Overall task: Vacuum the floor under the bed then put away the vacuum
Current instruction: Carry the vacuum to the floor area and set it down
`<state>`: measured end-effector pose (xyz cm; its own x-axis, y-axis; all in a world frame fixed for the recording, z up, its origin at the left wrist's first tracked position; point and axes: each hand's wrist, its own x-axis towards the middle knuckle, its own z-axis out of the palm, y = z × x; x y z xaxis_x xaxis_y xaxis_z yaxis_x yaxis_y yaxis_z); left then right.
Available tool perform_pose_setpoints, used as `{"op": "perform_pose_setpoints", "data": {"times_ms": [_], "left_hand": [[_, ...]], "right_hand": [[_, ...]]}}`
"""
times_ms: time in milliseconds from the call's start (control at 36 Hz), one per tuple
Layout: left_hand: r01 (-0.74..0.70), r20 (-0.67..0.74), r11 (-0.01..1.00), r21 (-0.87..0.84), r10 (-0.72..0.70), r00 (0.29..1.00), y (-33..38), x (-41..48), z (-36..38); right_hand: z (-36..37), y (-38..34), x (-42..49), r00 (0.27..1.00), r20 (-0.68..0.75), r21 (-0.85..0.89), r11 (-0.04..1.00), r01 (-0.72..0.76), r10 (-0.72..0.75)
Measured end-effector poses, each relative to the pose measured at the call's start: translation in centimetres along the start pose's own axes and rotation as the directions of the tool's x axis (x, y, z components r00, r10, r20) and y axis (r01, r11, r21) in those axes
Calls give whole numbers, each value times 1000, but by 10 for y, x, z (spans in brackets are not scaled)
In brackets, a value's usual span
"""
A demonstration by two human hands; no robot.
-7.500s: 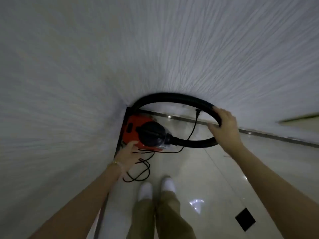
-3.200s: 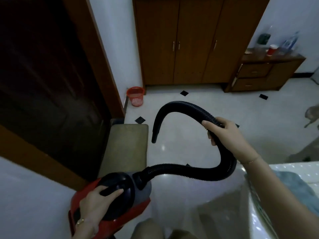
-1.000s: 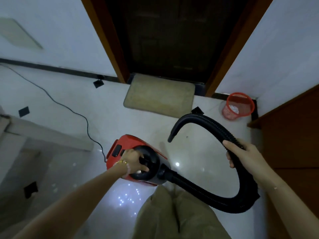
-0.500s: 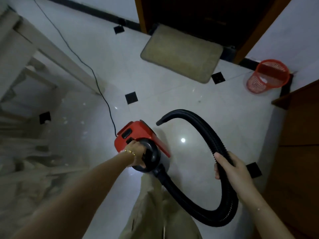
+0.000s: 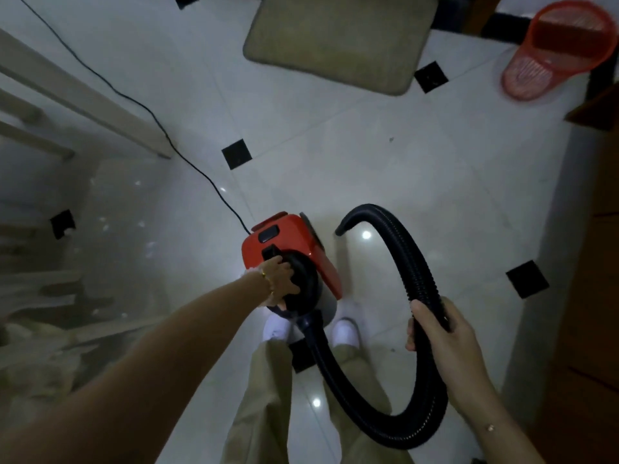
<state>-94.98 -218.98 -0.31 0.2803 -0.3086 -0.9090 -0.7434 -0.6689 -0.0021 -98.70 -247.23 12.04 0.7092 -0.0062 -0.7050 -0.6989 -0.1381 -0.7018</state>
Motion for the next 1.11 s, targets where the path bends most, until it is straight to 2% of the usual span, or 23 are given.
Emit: {"op": "perform_pose_setpoints", "data": {"times_ms": [83, 222, 306, 361, 444, 583, 750, 806, 861, 889, 917, 944, 972, 1000, 1028, 1056, 1083, 1111], "left_hand": [[7, 79, 995, 95, -15, 997, -11, 19, -2], [-13, 98, 973, 229, -10, 995, -39, 50, -2], [-33, 73, 950, 312, 10, 997, -60, 76, 4], [-21, 54, 934, 356, 2, 999, -74, 93, 12], [-18, 21, 926, 377, 11, 1000, -95, 113, 26], [-45, -71, 911, 411, 81, 994, -123, 135, 52], [-101, -211, 945, 312, 173, 962, -135, 153, 92], [-109, -282, 981, 163, 152, 947, -137, 150, 106], [-104, -424, 987, -122, 42, 905, -141, 145, 121], [-100, -505, 950, -297, -67, 861, -142, 142, 126], [-92, -533, 871, -483, -209, 820, -143, 142, 133], [-83, -483, 735, -673, -352, 802, -143, 140, 138], [-85, -364, 521, -849, -461, 809, -142, 140, 142], [-89, -215, 259, -962, -509, 834, -141, 142, 145], [-77, -78, 23, -997, -500, 862, -140, 144, 148], [-48, 26, -143, -989, -471, 882, -139, 147, 149], [-22, 87, -231, -973, -450, 889, -138, 150, 150], [-17, 109, -269, -963, -446, 889, -136, 154, 149]], "right_hand": [[9, 10, 12, 998, -61, 63, 998, -10, 14], [42, 29, 31, 993, -112, 105, 994, -32, 44], [71, 43, 43, 990, -127, 129, 990, -49, 65], [92, 50, 52, 985, -124, 221, 972, -86, 115], [120, 58, 65, 975, -117, 352, 926, -136, 188], [158, 76, 87, 959, -77, 434, 875, -214, 273], [185, 87, 101, 949, -62, 405, 877, -259, 309], [190, 89, 104, 952, -55, 391, 884, -257, 301], [194, 91, 105, 954, -41, 384, 886, -259, 296], [195, 91, 106, 954, -33, 397, 880, -260, 297], [197, 91, 107, 954, -23, 423, 867, -262, 300], [198, 92, 109, 953, -17, 450, 854, -262, 301], [199, 92, 111, 954, -15, 468, 845, -258, 299], [199, 92, 113, 956, -17, 472, 845, -252, 294], [200, 93, 116, 957, -22, 469, 848, -247, 291], [200, 94, 118, 958, -24, 466, 851, -242, 286], [200, 95, 120, 960, -23, 468, 852, -236, 278], [200, 97, 123, 963, -22, 469, 853, -228, 269]]}}
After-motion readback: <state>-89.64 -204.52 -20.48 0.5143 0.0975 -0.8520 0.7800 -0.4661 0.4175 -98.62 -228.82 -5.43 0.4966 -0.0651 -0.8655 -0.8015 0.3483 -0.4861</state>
